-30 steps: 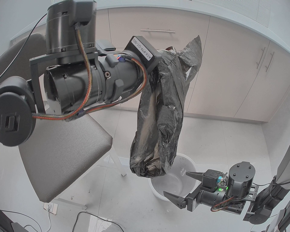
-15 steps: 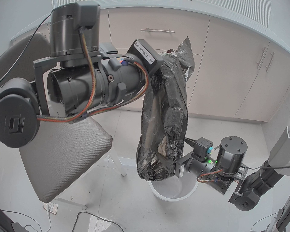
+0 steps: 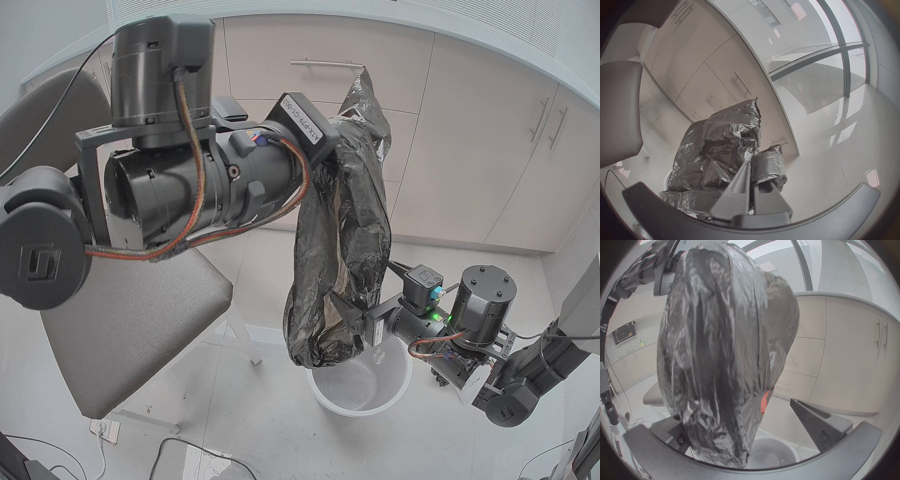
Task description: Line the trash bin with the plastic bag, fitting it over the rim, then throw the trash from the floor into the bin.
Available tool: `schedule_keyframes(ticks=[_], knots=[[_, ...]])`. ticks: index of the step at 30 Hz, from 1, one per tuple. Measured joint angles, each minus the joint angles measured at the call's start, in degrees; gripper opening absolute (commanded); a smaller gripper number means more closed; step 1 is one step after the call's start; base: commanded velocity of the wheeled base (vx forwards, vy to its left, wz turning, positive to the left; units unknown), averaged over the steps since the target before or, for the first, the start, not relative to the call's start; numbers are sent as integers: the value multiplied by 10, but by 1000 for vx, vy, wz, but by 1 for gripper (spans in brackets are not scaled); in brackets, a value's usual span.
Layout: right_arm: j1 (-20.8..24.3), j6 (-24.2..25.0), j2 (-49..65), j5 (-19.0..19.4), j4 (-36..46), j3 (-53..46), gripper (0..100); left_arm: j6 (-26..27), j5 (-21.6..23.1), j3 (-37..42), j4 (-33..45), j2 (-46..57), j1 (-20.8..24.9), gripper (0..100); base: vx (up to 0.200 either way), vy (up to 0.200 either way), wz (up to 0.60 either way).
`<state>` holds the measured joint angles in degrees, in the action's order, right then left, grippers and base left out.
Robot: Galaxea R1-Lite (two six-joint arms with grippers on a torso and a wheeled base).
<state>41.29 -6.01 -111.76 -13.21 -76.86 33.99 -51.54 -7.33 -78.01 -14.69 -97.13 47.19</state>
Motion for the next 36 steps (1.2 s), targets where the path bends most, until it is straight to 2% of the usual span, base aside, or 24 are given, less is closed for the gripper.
schedule_keyframes(ticks=[5,11,16,21,28,32,36], knots=[[-3,0,8,-2,-2,-5,0,3,4,9,-1,-3,-8,0,0,0,0],[-13,7,29,0,-4,-15,0,9,30,34,-4,-5,-15,0,0,0,0],[-15,28,61,2,1,-29,0,22,55,56,-7,-7,-18,0,0,0,0],[-16,43,98,3,7,-70,0,41,61,78,-8,-7,-19,0,0,0,0],[-13,104,152,7,9,-158,0,49,62,99,-8,-11,-16,0,0,0,0],[-11,150,177,25,7,-206,0,53,60,106,-7,-12,-3,0,0,0,0],[-7,171,196,31,9,-226,0,55,59,113,-7,-10,13,0,0,0,0]])
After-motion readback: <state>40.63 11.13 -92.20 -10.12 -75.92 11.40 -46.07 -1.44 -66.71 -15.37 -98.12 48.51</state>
